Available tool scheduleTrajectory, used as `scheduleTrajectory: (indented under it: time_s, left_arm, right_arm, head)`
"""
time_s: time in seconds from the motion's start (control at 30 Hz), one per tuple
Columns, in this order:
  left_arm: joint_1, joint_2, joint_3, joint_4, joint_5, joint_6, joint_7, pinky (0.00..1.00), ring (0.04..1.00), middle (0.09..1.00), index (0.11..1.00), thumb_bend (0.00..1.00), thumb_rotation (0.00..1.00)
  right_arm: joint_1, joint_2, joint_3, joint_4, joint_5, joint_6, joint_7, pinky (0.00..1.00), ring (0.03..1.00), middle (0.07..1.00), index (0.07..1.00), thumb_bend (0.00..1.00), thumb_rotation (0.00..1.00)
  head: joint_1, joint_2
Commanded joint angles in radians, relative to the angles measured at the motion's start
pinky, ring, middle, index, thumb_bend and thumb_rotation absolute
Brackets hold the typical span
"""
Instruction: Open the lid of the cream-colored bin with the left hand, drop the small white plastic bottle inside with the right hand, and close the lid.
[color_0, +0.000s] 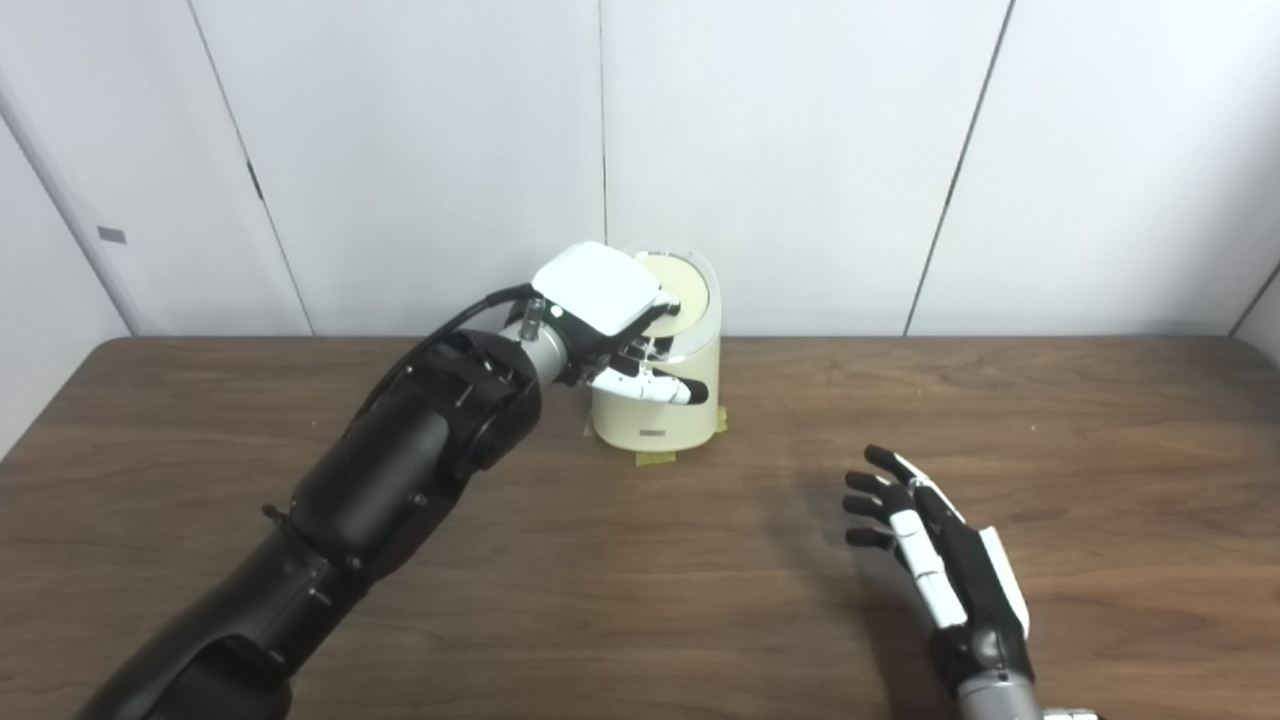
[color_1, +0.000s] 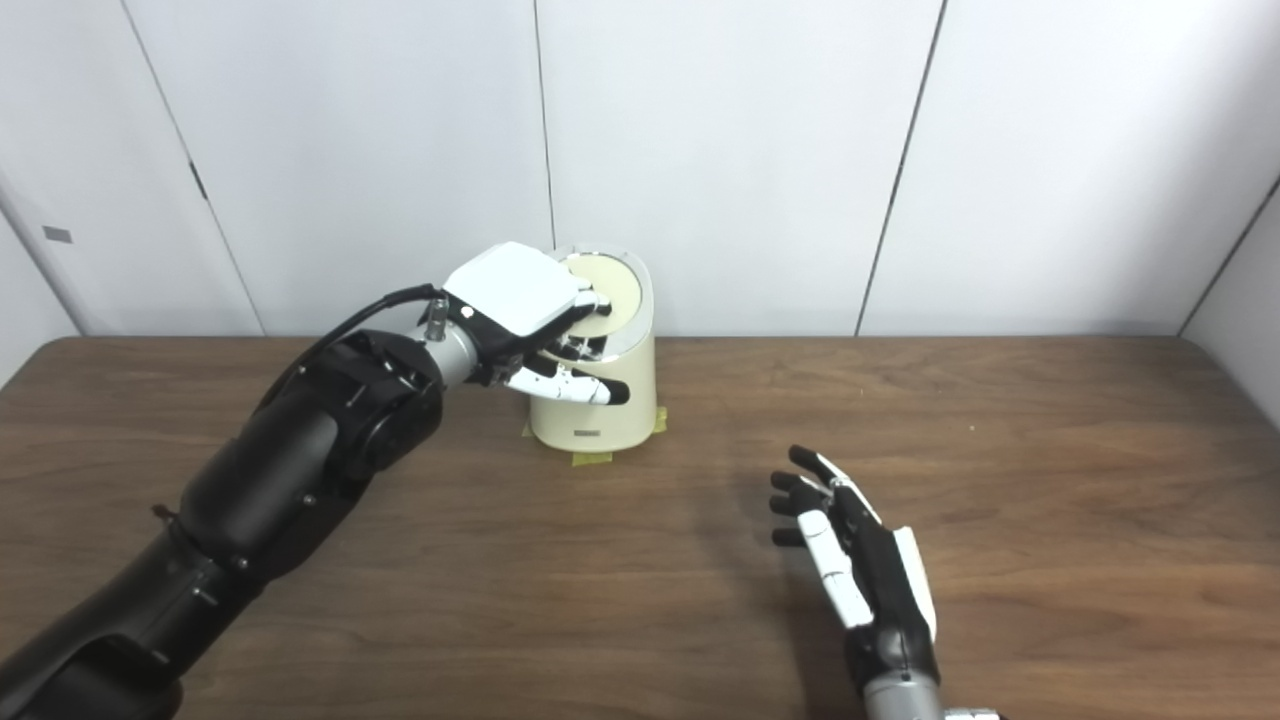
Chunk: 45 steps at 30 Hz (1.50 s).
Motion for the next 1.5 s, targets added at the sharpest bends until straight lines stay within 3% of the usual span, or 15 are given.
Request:
scheduleTrajectory:
  time_s: [0.0, 0.27, 0.53, 0.9, 1.1, 1.23, 1.4, 1.47]
  left_arm:
    - [0.008, 0.019, -0.009, -0.010, -0.005, 0.004, -0.085, 0.97, 0.926, 0.898, 0.882, 0.67, 1.00]
    - [-0.003, 0.026, 0.046, -0.068, -0.048, 0.005, -0.090, 0.94, 0.919, 0.895, 0.879, 0.66, 1.00]
    - [-0.003, 0.008, 0.166, -0.096, -0.142, -0.029, 0.070, 0.76, 0.824, 0.811, 0.802, 0.58, 0.99]
    - [0.038, -0.003, 0.260, -0.167, -0.200, -0.030, 0.174, 0.73, 0.834, 0.840, 0.824, 0.48, 0.95]
    - [0.122, -0.053, 0.322, -0.266, -0.273, 0.092, 0.145, 0.75, 0.861, 0.860, 0.848, 0.45, 0.93]
    - [0.211, -0.110, 0.365, -0.320, -0.347, 0.143, 0.189, 0.70, 0.827, 0.853, 0.838, 0.43, 0.90]
    - [0.323, -0.200, 0.445, -0.377, -0.486, 0.217, 0.246, 0.75, 0.854, 0.875, 0.843, 0.39, 0.84]
    - [0.382, -0.245, 0.500, -0.388, -0.590, 0.246, 0.275, 0.78, 0.856, 0.874, 0.861, 0.37, 0.83]
  right_arm:
    - [0.010, 0.016, -0.003, -0.033, -0.009, -0.013, -0.011, 0.63, 0.744, 0.774, 0.834, 0.46, 0.85]
    - [0.002, 0.017, -0.006, -0.021, 0.002, -0.024, -0.017, 0.62, 0.737, 0.765, 0.828, 0.46, 0.82]
    - [-0.002, 0.013, -0.005, -0.026, -0.005, -0.018, -0.015, 0.61, 0.737, 0.766, 0.826, 0.45, 0.84]
    - [0.004, 0.014, -0.011, -0.038, -0.002, -0.007, -0.016, 0.61, 0.728, 0.760, 0.821, 0.45, 0.83]
    - [0.006, 0.010, -0.012, -0.046, 0.000, 0.001, -0.011, 0.60, 0.732, 0.763, 0.827, 0.45, 0.84]
    - [0.005, 0.008, -0.014, -0.053, 0.011, 0.006, -0.005, 0.61, 0.730, 0.764, 0.825, 0.47, 0.84]
    - [0.011, 0.010, -0.020, -0.087, 0.047, 0.027, 0.007, 0.65, 0.758, 0.785, 0.842, 0.48, 0.84]
    - [0.013, 0.007, -0.023, -0.100, 0.059, 0.031, 0.010, 0.65, 0.764, 0.787, 0.840, 0.49, 0.84]
  head:
    - [-0.001, 0.001]
    - [-0.005, 0.002]
    - [-0.007, 0.005]
    - [-0.008, 0.013]
    - [-0.005, 0.016]
    - [-0.009, 0.018]
    - [-0.008, 0.021]
    - [-0.003, 0.021]
